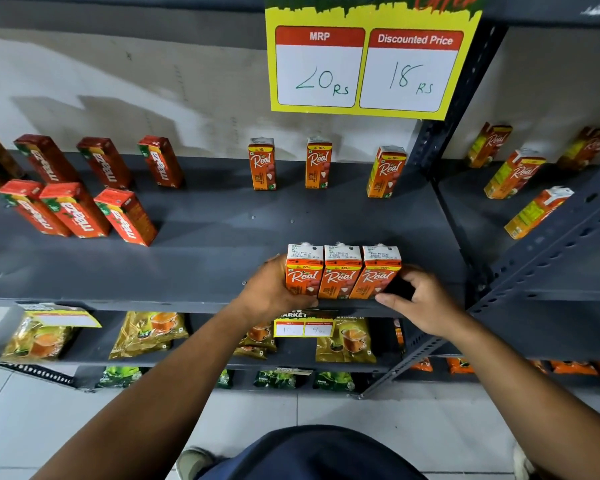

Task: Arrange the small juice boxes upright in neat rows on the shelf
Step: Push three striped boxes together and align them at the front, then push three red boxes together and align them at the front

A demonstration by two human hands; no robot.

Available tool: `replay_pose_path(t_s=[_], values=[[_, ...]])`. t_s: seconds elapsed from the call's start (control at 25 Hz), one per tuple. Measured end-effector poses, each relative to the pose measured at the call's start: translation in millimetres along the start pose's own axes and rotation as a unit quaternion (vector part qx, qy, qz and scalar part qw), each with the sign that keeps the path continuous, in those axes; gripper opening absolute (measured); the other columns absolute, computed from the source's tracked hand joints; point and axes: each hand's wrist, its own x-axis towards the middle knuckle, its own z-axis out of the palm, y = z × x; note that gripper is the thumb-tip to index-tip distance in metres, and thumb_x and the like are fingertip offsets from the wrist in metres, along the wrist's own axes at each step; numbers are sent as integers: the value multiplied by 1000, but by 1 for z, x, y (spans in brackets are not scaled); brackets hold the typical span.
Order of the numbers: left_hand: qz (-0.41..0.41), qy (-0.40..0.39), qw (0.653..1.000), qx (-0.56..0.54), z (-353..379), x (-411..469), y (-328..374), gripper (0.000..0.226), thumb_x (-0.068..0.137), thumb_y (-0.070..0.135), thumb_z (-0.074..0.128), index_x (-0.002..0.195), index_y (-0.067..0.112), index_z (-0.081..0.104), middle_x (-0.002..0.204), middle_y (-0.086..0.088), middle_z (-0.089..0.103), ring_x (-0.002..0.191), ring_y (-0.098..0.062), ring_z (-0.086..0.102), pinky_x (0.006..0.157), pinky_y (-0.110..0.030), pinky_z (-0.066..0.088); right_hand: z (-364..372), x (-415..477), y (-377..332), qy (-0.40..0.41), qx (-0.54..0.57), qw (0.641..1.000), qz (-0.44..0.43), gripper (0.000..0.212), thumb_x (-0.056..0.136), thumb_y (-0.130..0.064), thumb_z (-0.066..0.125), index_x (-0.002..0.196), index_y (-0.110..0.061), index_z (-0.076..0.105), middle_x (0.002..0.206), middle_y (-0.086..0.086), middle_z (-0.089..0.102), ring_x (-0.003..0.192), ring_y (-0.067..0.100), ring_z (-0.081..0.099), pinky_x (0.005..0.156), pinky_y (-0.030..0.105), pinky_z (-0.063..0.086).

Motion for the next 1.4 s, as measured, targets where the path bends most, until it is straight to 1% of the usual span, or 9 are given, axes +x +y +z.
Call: replay_pose_path(t_s=[0.2,0.36,0.44,0.56,0.8,0.96,1.08,1.2,1.4], values=[[-1,3,1000,9,1,1,-1,64,61,23,88,117,27,57,107,10,67,100,-8,62,92,-40,52,1,0,4,1,-7,1000,6,33,81,-18,74,93,-45,58,115,1,63,108,13,56,90,25,37],[17,-6,999,-30,-4,-5,-1,101,56,19,91,135,35,30,126,7,54,118,-13,52,101,-43,46,3,-6,4,17,4,1000,24,40,82,-10,71,109,-34,55,111,-11,59,110,9,52,84,12,35],[31,44,997,-53,-12,-23,-6,116,57,20,90,145,33,16,141,6,42,129,-12,42,108,-40,38,8,-18,10,119,27,992,24,50,81,-7,70,122,-28,51,116,-7,56,113,9,49,88,13,36],[52,190,980,-12,-28,-76,-35,103,62,32,86,145,24,24,150,0,36,139,-14,31,113,-41,31,32,-50,17,212,5,974,-79,41,77,-21,65,108,-45,52,101,-10,58,94,7,57,82,14,45],[1,405,914,10,-117,-176,-115,82,64,53,79,132,31,39,132,-5,48,127,-11,44,104,-20,33,117,-63,-17,-26,-27,989,-145,19,81,-23,64,96,-35,62,90,-17,60,82,5,61,71,25,51],[2,514,856,-49,-219,-179,-158,91,59,55,79,133,28,34,139,-14,43,132,-19,40,111,-32,30,174,-19,-98,-82,-34,973,-211,27,81,-22,69,105,-31,62,94,-10,63,86,3,60,74,24,52],[16,464,867,-181,-291,-156,-182,88,67,23,85,138,9,34,135,-15,47,125,-19,47,107,-41,35,209,27,-160,-44,4,976,-214,48,78,-19,73,121,-29,55,113,-6,61,102,4,60,88,23,51],[-17,372,898,-233,-336,-120,-194,91,69,-13,73,143,14,28,144,-11,41,132,-15,42,109,-44,34,248,85,-212,10,65,990,-123,74,77,-14,77,138,-27,38,134,0,52,119,6,53,101,28,47],[-26,221,962,-156,-366,-61,-219,119,45,11,94,143,10,27,132,-7,52,119,-8,52,101,-32,43,299,145,-246,22,-16,999,27,60,81,-24,74,133,-18,44,130,6,60,117,23,57,87,30,43]])
